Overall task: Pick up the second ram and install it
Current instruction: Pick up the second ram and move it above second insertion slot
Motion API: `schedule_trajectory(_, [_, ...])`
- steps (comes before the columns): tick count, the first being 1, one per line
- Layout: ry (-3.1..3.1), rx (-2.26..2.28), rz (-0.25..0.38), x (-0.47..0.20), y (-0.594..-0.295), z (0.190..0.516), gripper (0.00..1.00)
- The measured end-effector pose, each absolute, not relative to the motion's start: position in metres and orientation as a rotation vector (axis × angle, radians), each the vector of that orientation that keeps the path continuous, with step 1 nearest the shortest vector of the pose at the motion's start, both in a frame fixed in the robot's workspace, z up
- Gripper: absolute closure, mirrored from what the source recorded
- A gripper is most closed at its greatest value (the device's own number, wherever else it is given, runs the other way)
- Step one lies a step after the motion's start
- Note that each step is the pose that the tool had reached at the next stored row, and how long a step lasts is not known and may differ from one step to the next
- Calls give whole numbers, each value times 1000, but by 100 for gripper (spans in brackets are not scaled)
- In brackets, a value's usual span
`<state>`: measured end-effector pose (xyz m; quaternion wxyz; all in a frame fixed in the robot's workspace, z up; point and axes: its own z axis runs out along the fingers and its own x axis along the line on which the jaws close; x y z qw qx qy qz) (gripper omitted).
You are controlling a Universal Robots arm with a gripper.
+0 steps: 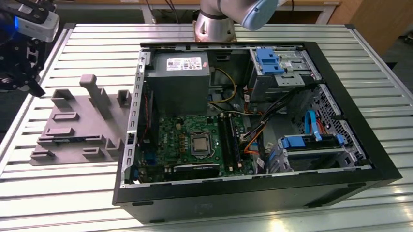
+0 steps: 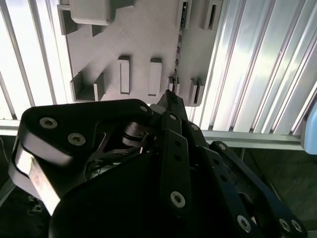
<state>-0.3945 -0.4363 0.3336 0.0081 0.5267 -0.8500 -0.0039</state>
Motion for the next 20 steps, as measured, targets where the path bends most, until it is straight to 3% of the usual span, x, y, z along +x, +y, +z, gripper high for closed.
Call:
schedule_trajectory(9, [-2531,1848,-2,-394,-436,327,89])
schedule_trajectory(11, [-2499,1894,0,-394,-436,325,77])
schedule_trajectory(12, [-2485,1912,1,-394,-436,325,77])
schedule_trajectory(15, [-2445,1964,1,-394,-437,322,64])
schedule_trajectory(20, [-2353,2074,2,-394,-437,315,64])
